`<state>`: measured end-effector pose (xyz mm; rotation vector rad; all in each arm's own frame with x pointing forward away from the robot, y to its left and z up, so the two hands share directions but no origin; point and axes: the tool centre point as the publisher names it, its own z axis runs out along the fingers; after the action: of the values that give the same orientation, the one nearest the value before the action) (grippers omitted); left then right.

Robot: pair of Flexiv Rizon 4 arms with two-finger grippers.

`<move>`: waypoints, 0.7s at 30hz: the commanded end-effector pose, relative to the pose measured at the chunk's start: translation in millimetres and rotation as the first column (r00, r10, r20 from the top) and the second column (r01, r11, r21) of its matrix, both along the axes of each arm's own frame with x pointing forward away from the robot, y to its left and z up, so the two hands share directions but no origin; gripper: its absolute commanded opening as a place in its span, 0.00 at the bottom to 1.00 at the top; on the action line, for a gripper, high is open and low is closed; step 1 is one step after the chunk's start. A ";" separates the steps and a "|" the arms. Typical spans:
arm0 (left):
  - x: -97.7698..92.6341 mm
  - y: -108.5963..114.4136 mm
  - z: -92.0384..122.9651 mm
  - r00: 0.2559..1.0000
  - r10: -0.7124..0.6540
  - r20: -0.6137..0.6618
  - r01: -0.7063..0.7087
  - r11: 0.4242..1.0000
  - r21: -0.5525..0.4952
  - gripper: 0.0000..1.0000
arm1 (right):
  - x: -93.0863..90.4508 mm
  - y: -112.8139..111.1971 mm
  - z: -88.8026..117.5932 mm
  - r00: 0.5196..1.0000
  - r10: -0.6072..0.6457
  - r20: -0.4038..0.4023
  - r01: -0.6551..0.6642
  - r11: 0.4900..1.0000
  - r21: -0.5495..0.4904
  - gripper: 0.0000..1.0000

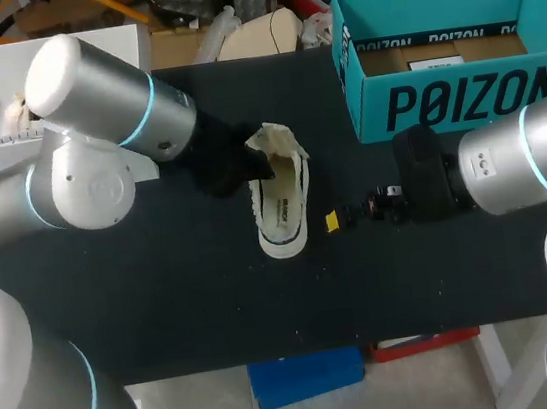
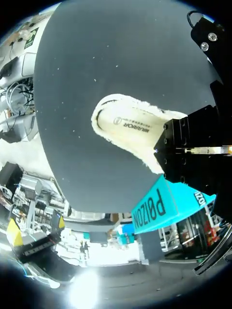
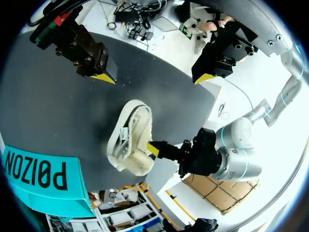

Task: Take the shoe out of the shoebox, open the shoe tongue, remove and reinsert the insole, then place the shoe into the shoebox

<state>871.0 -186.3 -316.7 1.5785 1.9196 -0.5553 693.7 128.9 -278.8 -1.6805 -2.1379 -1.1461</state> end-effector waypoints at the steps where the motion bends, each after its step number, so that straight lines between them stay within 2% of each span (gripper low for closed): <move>1: 8.1 2.2 22.4 0.976 0.131 -0.171 -0.173 0.951 -0.257 0.00 | 0.1 0.8 0.0 1.000 -0.001 -0.001 0.001 1.000 -0.001 1.00; 4: 18.0 2.5 37.5 0.961 0.162 -0.224 -0.228 0.923 -0.311 0.00 | 0.1 0.8 0.0 1.000 -0.001 -0.001 0.001 1.000 -0.001 1.00; 10: 43.0 9.3 52.6 0.943 0.209 -0.260 -0.283 0.914 -0.290 0.00 | 0.1 0.8 0.0 1.000 -0.001 -0.001 0.001 1.000 -0.001 1.00; 18: 80.9 17.1 58.9 0.940 0.277 -0.199 -0.313 0.932 -0.180 0.00 | 0.1 0.8 0.0 1.000 -0.001 -0.001 0.001 1.000 -0.001 1.00; 21: 100.7 17.2 58.2 0.939 0.297 -0.174 -0.323 0.936 -0.141 0.00 | 0.1 0.8 0.0 1.000 -0.001 -0.001 0.001 1.000 -0.001 1.00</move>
<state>955.1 -158.6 -259.7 1.0918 2.0598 -0.7413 693.8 128.8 -278.8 -1.6808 -2.1379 -1.1461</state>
